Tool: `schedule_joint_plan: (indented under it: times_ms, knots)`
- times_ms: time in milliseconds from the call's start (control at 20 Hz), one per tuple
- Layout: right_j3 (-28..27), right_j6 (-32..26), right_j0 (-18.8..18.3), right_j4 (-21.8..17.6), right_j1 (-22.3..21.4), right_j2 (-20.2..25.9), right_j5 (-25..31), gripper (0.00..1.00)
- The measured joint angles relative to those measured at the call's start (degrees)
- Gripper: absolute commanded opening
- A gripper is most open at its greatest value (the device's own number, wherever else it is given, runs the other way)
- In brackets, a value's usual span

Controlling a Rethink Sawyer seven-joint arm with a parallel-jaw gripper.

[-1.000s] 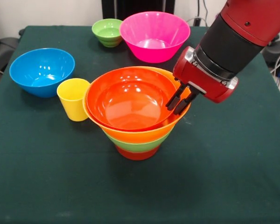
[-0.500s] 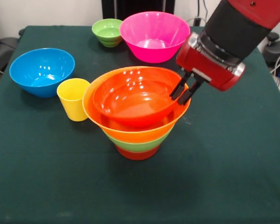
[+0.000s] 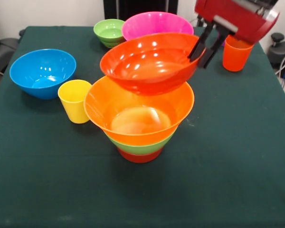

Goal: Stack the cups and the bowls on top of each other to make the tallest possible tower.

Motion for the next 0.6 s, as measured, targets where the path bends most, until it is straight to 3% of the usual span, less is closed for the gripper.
schedule_joint_plan:
  times_ms: [600]
  knots:
    - [1.36,0.0,0.0,3.44,-3.24,0.15,0.45,0.0]
